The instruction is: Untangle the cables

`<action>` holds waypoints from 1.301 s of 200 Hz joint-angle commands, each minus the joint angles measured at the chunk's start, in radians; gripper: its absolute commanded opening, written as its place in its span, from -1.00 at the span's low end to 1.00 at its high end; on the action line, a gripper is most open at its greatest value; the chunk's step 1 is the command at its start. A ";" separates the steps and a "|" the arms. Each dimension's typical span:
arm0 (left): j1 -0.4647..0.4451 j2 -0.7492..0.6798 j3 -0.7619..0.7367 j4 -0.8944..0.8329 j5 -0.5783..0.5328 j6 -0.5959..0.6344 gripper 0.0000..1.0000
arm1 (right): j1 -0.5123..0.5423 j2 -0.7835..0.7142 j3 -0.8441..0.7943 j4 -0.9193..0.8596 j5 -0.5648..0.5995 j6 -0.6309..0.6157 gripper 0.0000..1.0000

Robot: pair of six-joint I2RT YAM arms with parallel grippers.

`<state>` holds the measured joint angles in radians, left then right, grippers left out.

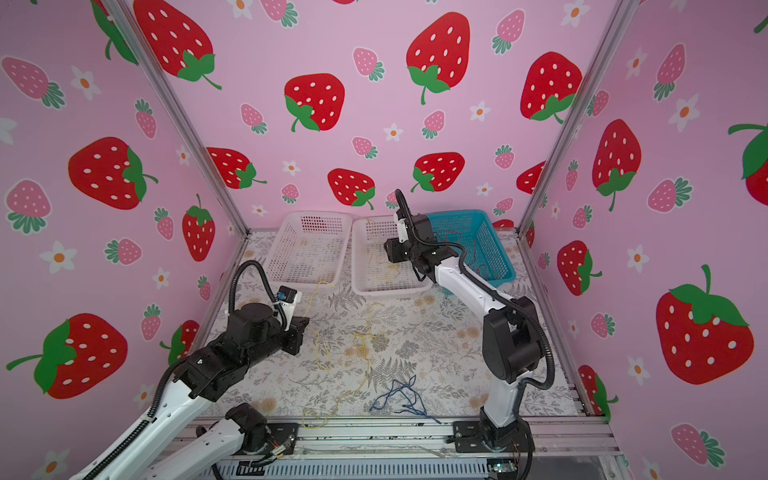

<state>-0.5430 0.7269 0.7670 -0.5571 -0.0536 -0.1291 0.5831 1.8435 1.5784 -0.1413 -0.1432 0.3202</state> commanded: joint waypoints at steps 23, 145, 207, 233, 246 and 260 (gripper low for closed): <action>0.004 -0.006 -0.002 0.005 -0.031 0.013 -1.00 | -0.005 0.199 0.175 0.099 -0.080 -0.051 0.13; 0.012 0.010 0.002 0.015 -0.038 0.029 -1.00 | -0.015 0.525 0.420 0.091 -0.098 -0.006 -0.30; 0.015 0.000 0.000 0.015 -0.035 0.032 -1.00 | -0.014 0.394 0.223 0.256 -0.090 0.031 -1.00; 0.015 0.005 0.002 0.017 -0.032 0.033 -1.00 | -0.014 0.281 0.051 0.391 -0.090 0.049 -1.00; 0.015 0.006 0.003 0.016 -0.032 0.033 -1.00 | -0.014 0.249 0.010 0.396 -0.080 0.049 -1.00; 0.015 0.003 0.004 0.015 -0.031 0.034 -1.00 | -0.015 0.222 -0.040 0.404 -0.061 0.054 -1.00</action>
<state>-0.5335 0.7376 0.7670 -0.5564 -0.0784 -0.1047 0.5728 2.1395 1.5963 0.1623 -0.2291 0.3557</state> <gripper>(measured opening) 0.064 0.046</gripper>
